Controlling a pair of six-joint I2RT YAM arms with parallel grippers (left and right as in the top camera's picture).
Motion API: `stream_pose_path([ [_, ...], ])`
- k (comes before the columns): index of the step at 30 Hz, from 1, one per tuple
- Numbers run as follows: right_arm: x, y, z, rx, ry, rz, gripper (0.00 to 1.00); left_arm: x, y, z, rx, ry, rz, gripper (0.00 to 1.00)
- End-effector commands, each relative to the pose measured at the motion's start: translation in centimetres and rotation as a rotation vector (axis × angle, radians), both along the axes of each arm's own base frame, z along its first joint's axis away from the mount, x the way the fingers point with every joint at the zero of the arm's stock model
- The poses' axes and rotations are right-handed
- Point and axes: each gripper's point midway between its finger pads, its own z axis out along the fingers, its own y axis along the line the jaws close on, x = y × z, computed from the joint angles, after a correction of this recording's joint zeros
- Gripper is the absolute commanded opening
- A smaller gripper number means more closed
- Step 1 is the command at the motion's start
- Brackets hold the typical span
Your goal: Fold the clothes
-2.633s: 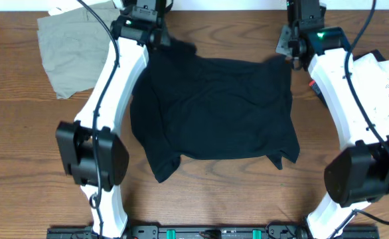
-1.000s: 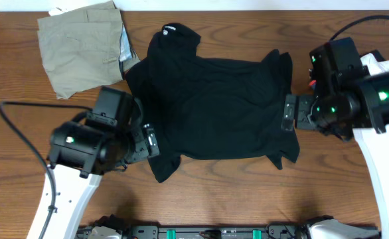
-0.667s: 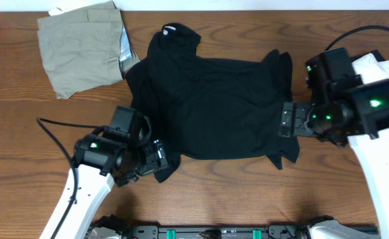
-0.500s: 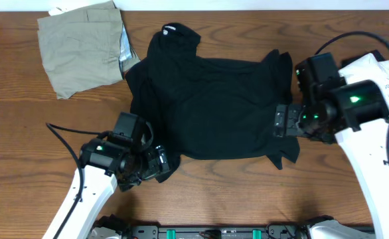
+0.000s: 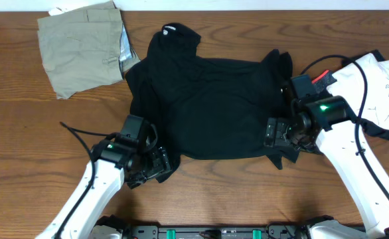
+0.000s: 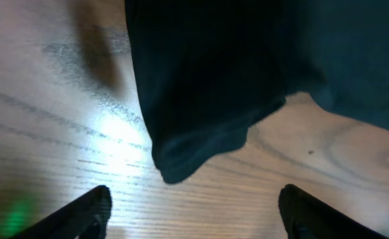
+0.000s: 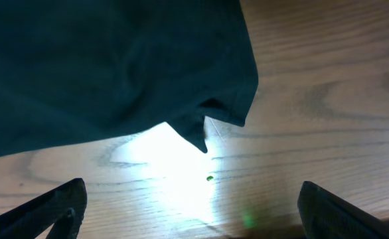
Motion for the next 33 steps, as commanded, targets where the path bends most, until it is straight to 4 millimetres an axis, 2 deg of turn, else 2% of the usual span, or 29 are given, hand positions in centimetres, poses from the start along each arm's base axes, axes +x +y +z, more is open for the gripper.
stream_pose_path([
  [1, -0.3, 0.0, -0.7, -0.008, 0.003, -0.021, 0.99, -0.3, 0.0, -1.1, 0.008, 0.043, -0.007, 0.77],
  [12, 0.0, 0.5, -1.3, 0.019, -0.009, -0.021, 0.99, -0.4, 0.0, -4.4, 0.044, 0.156, -0.01, 0.76],
  [17, 0.1, 0.5, -1.3, 0.022, -0.013, -0.021, 0.99, 0.0, -0.3, -5.0, 0.034, 0.157, -0.018, 0.75],
  [21, 0.1, 0.7, -1.4, 0.032, -0.012, -0.02, 0.99, 0.3, -0.5, -5.1, 0.03, 0.145, -0.018, 0.69],
  [23, 0.0, 0.7, -1.8, 0.03, -0.007, -0.02, 0.99, 0.5, -0.5, -5.1, 0.029, 0.139, -0.019, 0.6],
  [27, -0.4, 0.7, -3.3, 0.039, 0.002, -0.028, 0.98, 0.7, -0.6, -5.1, 0.026, 0.129, -0.021, 0.22],
  [29, -0.7, 0.8, -4.4, 0.05, 0.007, -0.05, 0.97, 0.7, -0.6, -5.1, 0.026, 0.128, -0.021, 0.13],
  [33, -1.3, 1.9, -6.7, 0.119, 0.018, -0.052, 0.89, 0.7, -0.6, -5.1, 0.026, 0.128, -0.021, 0.12],
])
